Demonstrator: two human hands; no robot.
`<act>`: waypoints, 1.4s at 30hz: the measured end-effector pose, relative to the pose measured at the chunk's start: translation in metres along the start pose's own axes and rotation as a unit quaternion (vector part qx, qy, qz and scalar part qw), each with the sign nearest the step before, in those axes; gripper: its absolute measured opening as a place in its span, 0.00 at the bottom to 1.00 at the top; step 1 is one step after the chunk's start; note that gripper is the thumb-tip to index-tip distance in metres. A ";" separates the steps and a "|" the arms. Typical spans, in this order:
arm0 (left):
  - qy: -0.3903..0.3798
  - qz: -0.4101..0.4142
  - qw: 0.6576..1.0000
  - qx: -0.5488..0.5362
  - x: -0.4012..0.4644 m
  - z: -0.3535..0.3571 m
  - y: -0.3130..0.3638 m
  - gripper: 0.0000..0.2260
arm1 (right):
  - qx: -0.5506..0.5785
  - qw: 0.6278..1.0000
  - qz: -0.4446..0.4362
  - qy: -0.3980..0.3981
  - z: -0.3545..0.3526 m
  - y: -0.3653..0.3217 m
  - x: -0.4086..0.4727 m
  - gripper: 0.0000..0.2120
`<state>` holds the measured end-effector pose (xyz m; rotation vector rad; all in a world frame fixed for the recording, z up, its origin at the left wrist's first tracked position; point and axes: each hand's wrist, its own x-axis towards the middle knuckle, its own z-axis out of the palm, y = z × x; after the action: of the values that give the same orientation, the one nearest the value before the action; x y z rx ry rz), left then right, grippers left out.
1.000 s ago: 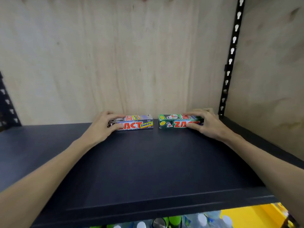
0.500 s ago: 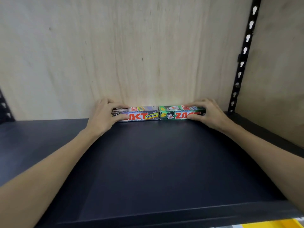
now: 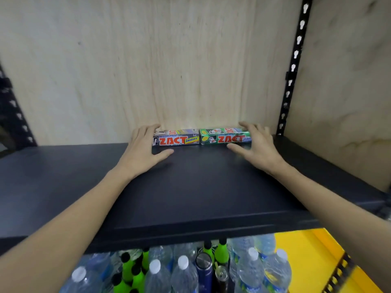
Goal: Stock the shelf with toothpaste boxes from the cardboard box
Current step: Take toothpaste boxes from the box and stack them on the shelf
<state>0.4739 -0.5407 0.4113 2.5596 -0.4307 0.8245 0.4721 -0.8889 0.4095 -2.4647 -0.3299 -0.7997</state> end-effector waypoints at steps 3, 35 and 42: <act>-0.022 0.013 0.999 -0.046 -0.032 -0.017 0.028 0.35 | 0.030 0.998 -0.048 0.020 -0.009 -0.031 -0.033 0.33; -0.306 -0.406 0.858 -0.072 -0.622 0.144 -0.016 0.34 | 0.060 0.878 0.262 -0.397 0.240 -0.098 -0.594 0.44; -0.294 -0.512 0.802 -0.086 -0.652 0.195 0.003 0.31 | -0.054 0.863 0.284 -0.414 0.276 -0.126 -0.633 0.56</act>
<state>0.0595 -0.5303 -0.1289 2.2933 0.6746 -0.3932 0.0515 -0.6751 -0.1105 -2.6610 0.1681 0.5275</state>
